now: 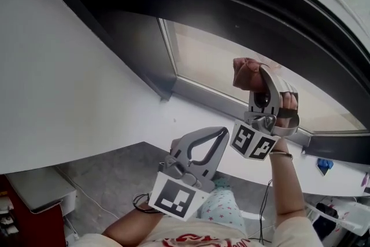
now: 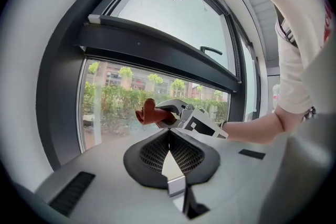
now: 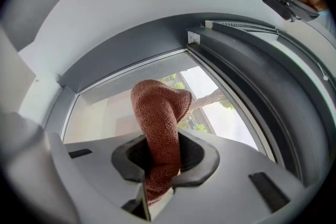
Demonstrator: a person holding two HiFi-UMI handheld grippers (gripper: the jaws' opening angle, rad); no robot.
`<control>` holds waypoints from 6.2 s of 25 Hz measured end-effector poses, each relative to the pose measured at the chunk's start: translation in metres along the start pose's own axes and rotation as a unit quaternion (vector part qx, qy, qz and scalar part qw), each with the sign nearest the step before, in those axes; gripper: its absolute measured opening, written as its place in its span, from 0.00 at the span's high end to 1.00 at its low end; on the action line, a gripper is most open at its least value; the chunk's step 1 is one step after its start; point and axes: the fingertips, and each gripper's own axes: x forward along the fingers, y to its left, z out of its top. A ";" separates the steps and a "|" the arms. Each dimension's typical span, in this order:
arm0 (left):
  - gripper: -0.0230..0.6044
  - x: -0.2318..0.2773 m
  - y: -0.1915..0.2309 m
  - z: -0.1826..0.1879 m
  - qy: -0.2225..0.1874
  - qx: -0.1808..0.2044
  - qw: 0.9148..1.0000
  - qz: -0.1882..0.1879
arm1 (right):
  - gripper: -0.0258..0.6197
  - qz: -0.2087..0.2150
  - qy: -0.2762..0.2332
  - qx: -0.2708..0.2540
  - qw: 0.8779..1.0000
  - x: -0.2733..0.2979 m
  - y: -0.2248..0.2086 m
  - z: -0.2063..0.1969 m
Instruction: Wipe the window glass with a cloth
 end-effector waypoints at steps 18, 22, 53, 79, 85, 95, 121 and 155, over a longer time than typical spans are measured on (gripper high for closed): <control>0.93 0.006 0.023 -0.025 0.025 -0.015 0.999 0.021 | 0.83 0.089 0.034 -0.003 0.995 0.011 0.112 -0.034; 0.93 0.006 0.025 -0.029 0.033 -0.014 0.999 0.022 | 0.83 0.112 0.042 -0.007 0.993 0.012 0.144 -0.045; 0.93 -0.008 0.042 -0.061 0.075 -0.030 0.996 0.041 | 0.82 0.211 0.091 -0.026 0.973 0.023 0.304 -0.100; 0.93 -0.038 0.051 -0.075 0.082 -0.039 0.993 0.073 | 0.82 0.285 0.197 0.007 0.938 0.024 0.370 -0.125; 0.93 -0.046 0.045 -0.037 0.028 -0.029 0.997 0.072 | 0.82 0.173 0.098 0.114 0.973 0.008 0.172 -0.037; 0.93 -0.062 0.044 0.006 -0.017 -0.020 0.996 0.086 | 0.82 -0.037 -0.024 0.074 0.996 0.012 -0.072 0.097; 0.93 -0.069 0.045 -0.039 0.014 -0.067 0.987 0.148 | 0.82 0.064 -0.018 0.053 0.996 0.049 0.082 0.068; 0.93 -0.055 0.026 -0.064 0.078 -0.097 0.985 0.121 | 0.82 0.227 0.050 0.041 0.972 0.069 0.312 -0.009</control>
